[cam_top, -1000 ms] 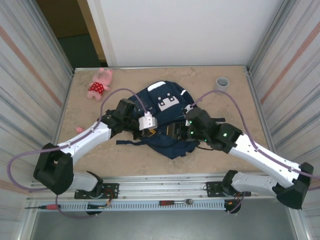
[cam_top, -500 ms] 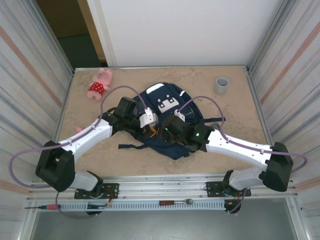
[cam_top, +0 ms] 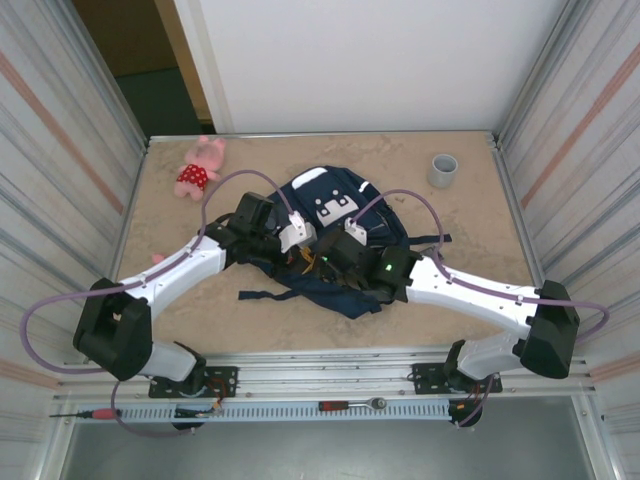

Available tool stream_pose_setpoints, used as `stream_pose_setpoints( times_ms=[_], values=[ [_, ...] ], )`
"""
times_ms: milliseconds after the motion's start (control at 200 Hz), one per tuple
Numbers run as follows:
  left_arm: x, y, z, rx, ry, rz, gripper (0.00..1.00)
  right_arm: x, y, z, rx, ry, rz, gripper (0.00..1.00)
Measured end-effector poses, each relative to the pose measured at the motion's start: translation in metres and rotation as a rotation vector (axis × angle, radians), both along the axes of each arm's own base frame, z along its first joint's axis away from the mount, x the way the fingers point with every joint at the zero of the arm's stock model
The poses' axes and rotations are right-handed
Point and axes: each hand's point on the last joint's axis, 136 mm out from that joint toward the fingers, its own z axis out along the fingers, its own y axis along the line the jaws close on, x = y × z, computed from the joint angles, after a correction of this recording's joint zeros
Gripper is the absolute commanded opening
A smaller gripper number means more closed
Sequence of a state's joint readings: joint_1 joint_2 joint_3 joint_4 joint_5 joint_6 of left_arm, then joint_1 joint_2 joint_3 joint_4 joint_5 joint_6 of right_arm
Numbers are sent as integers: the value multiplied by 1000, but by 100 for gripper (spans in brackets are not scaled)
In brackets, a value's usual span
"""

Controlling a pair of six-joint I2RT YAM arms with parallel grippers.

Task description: Pack books, pencil case, and school supplies into a backpack

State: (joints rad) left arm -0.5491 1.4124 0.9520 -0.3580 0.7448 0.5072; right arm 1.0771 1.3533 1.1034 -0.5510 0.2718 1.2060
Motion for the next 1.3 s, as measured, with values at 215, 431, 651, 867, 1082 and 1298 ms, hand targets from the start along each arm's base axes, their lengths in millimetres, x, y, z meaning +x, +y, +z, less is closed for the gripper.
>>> stream_pose_setpoints(
  times_ms=[215, 431, 651, 867, 1082, 1298],
  values=[
    [2, -4, 6, -29, 1, 2, 0, 10, -28, 2, -1, 31, -68, 20],
    [3, -5, 7, -41, 34, 31, 0, 24, -79, -15, -122, 51, -125, 28],
    [7, -7, 10, -57, 81, 78, 0, 4, -72, 16, -146, -33, -18, 37],
    [8, -8, 11, -67, 118, 102, 0, -10, -28, 61, -55, -104, 73, 37],
    [7, -11, 10, -79, 150, 106, 0, 2, 3, 36, -120, -61, 75, 35],
    [7, -11, 10, -80, 152, 107, 0, 8, 0, 14, -200, -34, 51, 33]
  ],
)
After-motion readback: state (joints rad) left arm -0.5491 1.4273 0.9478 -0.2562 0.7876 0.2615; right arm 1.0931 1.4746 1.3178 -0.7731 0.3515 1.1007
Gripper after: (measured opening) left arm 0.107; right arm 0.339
